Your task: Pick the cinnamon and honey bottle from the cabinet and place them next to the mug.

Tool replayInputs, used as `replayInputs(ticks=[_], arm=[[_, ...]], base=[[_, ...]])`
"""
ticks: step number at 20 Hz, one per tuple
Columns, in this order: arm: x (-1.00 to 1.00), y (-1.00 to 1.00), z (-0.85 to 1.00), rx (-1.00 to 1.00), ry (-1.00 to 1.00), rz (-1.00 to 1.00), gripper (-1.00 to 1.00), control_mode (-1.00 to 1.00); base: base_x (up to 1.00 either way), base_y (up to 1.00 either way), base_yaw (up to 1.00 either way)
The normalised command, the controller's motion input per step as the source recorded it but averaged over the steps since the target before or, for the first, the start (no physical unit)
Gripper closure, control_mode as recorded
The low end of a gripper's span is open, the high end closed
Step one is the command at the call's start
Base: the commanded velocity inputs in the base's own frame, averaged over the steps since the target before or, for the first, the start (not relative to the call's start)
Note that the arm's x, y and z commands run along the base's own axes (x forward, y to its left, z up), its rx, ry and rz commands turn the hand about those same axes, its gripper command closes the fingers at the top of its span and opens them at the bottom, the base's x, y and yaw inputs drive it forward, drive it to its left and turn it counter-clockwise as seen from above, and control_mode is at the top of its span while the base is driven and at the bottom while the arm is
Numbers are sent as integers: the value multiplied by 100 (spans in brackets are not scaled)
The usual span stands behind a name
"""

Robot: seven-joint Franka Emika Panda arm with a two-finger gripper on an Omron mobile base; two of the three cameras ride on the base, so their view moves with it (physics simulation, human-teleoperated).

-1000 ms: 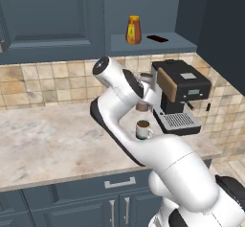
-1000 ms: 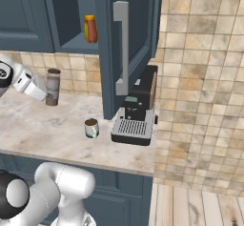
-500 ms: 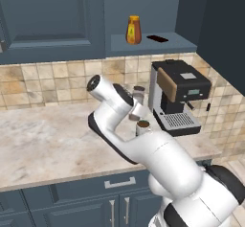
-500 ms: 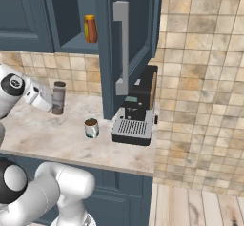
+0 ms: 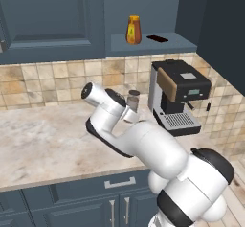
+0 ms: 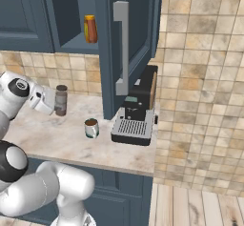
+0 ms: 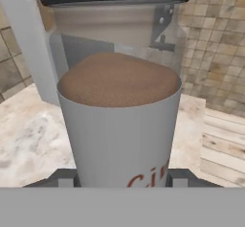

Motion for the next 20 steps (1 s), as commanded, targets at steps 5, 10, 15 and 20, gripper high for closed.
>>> replayInputs(ticks=[5,10,15,20], arm=[[26,2,-10,-2,-10,-2,100,-100],[7,0,-13,0,-2,-5,100,-100],[0,-1,-27,0,3,-5,100,-100],[0,0,-39,0,8,-2,100,-100]], base=[[0,0,0],[0,0,0],[0,0,0],[0,0,0]])
